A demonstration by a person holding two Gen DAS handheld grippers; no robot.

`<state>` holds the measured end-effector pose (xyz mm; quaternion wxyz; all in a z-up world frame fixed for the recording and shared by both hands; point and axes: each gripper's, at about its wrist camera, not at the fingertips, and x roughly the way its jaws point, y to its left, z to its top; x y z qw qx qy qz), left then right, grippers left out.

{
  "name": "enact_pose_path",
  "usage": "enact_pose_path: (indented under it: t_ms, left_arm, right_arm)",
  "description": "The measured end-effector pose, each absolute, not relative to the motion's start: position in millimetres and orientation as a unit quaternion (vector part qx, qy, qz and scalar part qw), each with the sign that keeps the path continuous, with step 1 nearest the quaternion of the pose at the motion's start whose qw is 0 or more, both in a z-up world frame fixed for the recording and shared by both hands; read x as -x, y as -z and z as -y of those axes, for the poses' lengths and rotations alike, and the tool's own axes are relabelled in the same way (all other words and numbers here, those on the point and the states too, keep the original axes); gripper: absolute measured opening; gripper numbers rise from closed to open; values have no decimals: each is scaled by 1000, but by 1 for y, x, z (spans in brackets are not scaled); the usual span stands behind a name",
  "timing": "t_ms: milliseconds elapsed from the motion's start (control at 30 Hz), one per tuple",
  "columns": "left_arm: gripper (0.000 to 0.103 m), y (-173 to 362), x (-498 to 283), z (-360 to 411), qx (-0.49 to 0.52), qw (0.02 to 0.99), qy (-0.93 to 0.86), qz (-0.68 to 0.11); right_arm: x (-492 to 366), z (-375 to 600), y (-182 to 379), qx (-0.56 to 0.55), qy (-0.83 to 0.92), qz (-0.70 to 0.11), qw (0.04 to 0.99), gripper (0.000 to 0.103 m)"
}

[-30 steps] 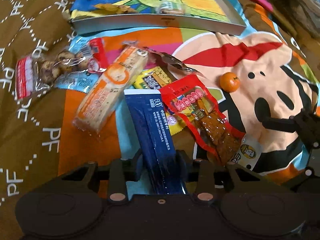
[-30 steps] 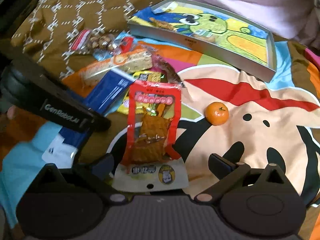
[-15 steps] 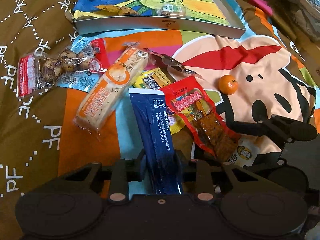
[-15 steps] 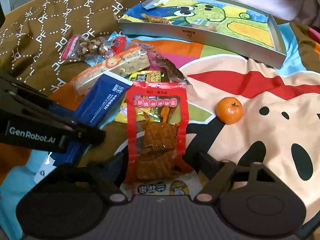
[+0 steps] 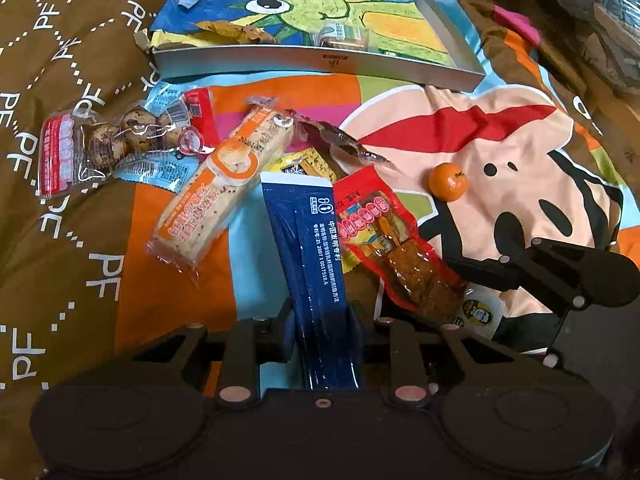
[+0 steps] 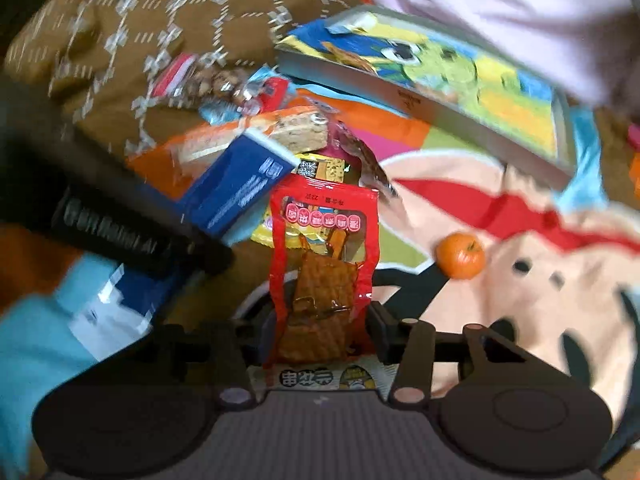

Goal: Organize snacks
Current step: 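Grasp the blue tube pack with the left gripper while the right grasps the red spicy-strip packet, then carry the blue pack and red packet into the tray and open both grippers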

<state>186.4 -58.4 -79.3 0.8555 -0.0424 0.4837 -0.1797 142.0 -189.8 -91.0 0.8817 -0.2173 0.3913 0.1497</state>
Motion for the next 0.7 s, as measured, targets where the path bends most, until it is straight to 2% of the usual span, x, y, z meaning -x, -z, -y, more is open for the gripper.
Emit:
enact_pose_path:
  t_ms: [267, 467, 700]
  left_arm:
    - [27, 78, -184, 58, 42, 858, 177, -480]
    - [27, 73, -183, 53, 51, 867, 170, -465]
    - [27, 69, -181, 52, 61, 872, 175, -452]
  right_arm:
    - [-133, 177, 97, 280, -141, -375, 872, 50]
    - [-114, 165, 102, 413, -104, -306, 852, 50]
    - [-112, 164, 104, 446, -80, -293, 842, 50]
